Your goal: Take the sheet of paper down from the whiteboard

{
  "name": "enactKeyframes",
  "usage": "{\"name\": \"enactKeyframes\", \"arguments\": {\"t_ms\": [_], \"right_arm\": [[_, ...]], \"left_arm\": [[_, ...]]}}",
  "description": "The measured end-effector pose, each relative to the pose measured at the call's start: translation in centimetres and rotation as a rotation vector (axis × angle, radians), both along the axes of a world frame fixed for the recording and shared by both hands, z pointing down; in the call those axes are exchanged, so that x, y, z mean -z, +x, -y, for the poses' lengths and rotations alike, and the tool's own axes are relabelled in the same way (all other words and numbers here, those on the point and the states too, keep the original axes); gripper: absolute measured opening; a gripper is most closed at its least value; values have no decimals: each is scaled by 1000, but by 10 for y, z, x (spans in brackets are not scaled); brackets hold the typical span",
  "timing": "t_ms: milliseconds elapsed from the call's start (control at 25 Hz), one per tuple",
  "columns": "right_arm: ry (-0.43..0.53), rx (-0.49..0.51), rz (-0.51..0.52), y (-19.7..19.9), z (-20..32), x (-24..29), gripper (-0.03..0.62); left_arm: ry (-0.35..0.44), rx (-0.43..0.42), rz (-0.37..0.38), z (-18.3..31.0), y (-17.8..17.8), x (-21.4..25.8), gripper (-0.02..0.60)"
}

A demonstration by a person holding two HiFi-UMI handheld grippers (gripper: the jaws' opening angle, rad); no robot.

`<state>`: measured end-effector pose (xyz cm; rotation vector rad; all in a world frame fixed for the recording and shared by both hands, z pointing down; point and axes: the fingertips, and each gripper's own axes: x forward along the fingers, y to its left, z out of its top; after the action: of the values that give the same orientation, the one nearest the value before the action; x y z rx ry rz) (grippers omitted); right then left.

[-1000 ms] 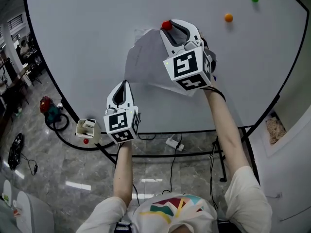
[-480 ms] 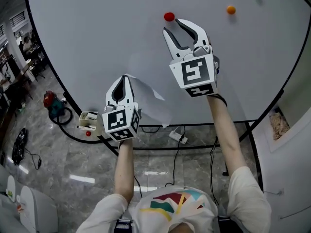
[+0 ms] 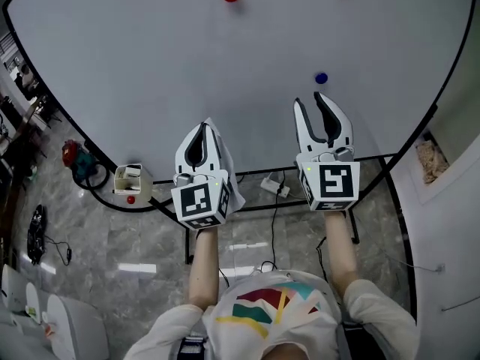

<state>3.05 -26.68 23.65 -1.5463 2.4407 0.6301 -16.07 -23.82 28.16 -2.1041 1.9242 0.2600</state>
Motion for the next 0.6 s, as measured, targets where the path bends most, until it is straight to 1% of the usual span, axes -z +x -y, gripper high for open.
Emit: {"name": "enactKeyframes", "arguments": {"t_ms": [120, 200, 600], "right_arm": [[-110, -17, 25, 14, 9, -38, 132], [-146, -23, 22, 18, 12, -51, 132], [-163, -25, -3, 18, 14, -62, 132]], "left_arm": [[-33, -13, 3, 4, 8, -13, 44], [-43, -19, 5, 6, 12, -16, 44], [-46, -35, -6, 13, 22, -16, 44]]}}
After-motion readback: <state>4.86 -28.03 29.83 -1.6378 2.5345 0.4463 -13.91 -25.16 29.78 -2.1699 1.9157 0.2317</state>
